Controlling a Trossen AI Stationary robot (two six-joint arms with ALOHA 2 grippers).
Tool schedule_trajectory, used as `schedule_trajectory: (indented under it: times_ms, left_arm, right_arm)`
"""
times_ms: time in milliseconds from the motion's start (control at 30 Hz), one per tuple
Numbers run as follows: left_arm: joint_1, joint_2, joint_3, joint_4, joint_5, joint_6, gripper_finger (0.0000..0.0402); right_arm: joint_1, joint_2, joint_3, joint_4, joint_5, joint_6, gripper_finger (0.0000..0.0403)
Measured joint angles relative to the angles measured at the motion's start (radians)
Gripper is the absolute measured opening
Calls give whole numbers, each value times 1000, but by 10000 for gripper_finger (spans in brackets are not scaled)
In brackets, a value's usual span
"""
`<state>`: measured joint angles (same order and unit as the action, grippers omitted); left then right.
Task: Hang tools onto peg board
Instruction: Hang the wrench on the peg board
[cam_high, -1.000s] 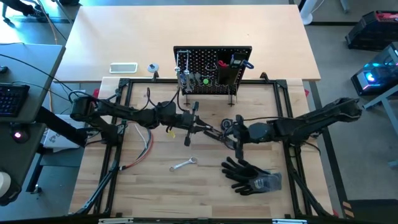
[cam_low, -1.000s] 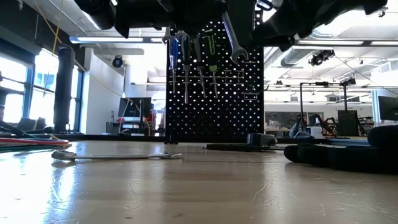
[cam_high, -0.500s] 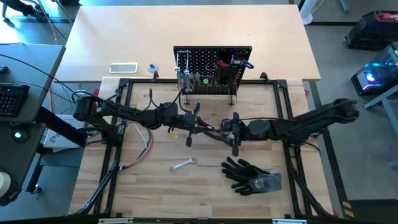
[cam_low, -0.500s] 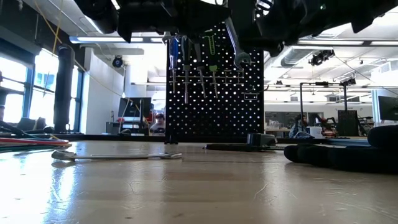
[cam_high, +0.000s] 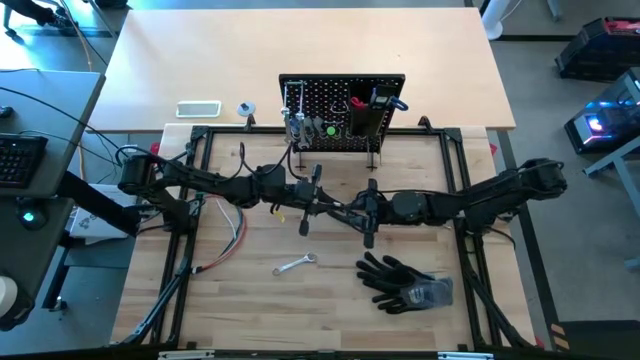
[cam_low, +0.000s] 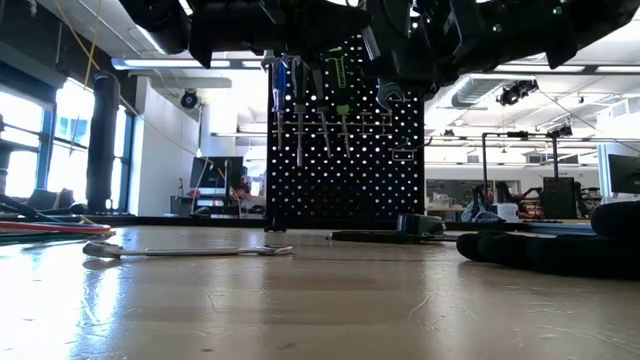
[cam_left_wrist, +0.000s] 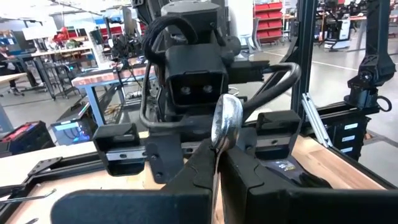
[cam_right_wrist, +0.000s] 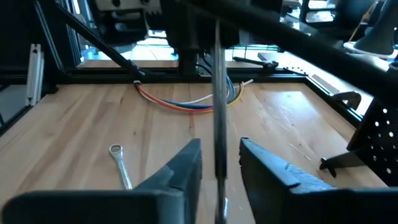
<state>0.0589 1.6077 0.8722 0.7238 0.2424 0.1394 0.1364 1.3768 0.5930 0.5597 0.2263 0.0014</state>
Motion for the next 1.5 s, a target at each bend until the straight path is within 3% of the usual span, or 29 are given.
schedule_trajectory:
  times_ms: [233, 467, 633, 1033, 1267, 1500]
  left_arm:
    - [-1, 0, 0, 1, 2, 0, 0]
    - [0, 0, 0, -3, 5, 2, 12]
    - [1, -1, 0, -22, -2, 3, 45]
    - [36, -4, -2, -35, 12, -6, 148]
    - [60, -4, -2, -91, 10, -8, 165]
    - [87, -4, -7, -184, 6, -34, 166]
  right_arm:
    - [-5, 0, 0, 3, -19, -13, 11]
    - [-22, -2, 0, -4, -20, -25, 6]
    - [-39, -46, 1, -109, -25, -23, 5]
    - [-46, -391, 1, -495, 86, -1, 3]
    - [-66, -540, -1, -716, 138, 48, 3]
    - [-169, -615, -115, -729, 50, 107, 3]
